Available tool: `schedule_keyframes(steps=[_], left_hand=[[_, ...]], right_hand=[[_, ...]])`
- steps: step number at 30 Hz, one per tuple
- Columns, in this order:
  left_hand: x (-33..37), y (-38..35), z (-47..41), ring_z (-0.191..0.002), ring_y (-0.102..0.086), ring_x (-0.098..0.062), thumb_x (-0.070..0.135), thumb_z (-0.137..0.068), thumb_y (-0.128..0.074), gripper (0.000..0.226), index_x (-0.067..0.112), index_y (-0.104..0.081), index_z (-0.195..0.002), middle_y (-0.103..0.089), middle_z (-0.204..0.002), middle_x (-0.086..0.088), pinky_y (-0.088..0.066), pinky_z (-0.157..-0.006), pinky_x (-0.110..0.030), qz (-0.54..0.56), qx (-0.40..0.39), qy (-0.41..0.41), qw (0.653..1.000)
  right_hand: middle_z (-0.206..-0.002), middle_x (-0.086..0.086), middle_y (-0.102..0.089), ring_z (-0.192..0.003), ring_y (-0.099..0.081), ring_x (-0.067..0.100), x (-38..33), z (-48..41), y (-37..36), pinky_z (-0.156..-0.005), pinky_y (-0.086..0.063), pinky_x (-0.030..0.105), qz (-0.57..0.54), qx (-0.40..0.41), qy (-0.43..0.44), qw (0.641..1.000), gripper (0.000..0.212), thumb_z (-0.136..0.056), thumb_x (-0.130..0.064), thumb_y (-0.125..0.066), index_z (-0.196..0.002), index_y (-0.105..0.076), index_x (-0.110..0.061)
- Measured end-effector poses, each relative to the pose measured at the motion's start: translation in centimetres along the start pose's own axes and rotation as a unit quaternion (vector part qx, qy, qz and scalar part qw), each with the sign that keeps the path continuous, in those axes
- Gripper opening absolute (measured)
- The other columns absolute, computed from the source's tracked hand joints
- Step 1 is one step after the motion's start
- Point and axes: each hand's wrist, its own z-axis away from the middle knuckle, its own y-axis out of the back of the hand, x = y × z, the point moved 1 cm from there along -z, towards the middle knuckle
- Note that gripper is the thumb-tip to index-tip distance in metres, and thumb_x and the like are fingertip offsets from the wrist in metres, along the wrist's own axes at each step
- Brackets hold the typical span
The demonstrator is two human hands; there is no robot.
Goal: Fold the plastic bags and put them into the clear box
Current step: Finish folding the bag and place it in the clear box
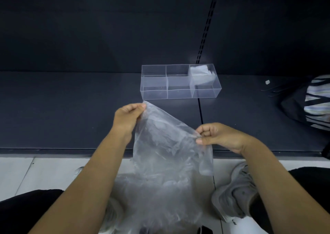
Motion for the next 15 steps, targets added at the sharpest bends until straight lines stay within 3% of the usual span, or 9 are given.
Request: schedule_keyframes(steps=[2, 8, 11, 15], left_hand=[[-0.6, 1.0, -1.6, -0.08, -0.064, -0.014, 0.018, -0.085, -0.071, 0.006, 0.014, -0.073, -0.089, -0.072, -0.09, -0.005, -0.054, -0.08, -0.027, -0.007, 0.029, 0.016, 0.999], [-1.7, 3.7, -5.7, -0.084, -0.066, -0.017, 0.017, -0.086, -0.07, 0.013, 0.008, -0.07, -0.096, -0.07, -0.098, -0.011, -0.053, -0.081, -0.027, -0.012, 0.075, 0.039, 0.996], [-2.4, 4.3, -7.1, -0.09, -0.066, -0.019, 0.016, -0.086, -0.071, 0.009, 0.01, -0.07, -0.092, -0.07, -0.101, -0.012, -0.053, -0.083, -0.028, -0.027, 0.08, 0.049, 0.995], [-3.2, 4.3, -8.5, -0.092, -0.066, -0.02, 0.016, -0.087, -0.069, 0.011, 0.009, -0.071, -0.096, -0.07, -0.103, -0.012, -0.053, -0.085, -0.029, -0.062, 0.067, 0.057, 0.994]], right_hand=[[-0.093, 0.004, -0.073, -0.086, -0.067, 0.013, 0.4, -0.2, 0.8, -0.08, -0.049, 0.021, -0.003, 0.005, -0.001, 1.0, 0.029, -0.07, -0.027, -0.076, -0.093, -0.07, -0.012], [-0.079, -0.003, -0.072, -0.072, -0.065, 0.009, 0.7, -1.2, 2.9, -0.071, -0.048, 0.017, 0.003, 0.002, -0.014, 1.0, 0.032, -0.07, -0.024, -0.075, -0.097, -0.069, -0.008], [-0.091, 0.0, -0.074, -0.081, -0.067, 0.012, 0.9, -2.1, 3.7, -0.077, -0.049, 0.017, 0.025, 0.002, -0.038, 0.999, 0.032, -0.069, -0.027, -0.075, -0.097, -0.072, -0.011], [-0.077, -0.003, -0.068, -0.078, -0.062, 0.005, 0.5, -3.4, 4.9, -0.085, -0.04, 0.017, 0.094, -0.02, -0.079, 0.992, 0.02, -0.072, -0.041, -0.07, -0.069, -0.072, -0.022]])
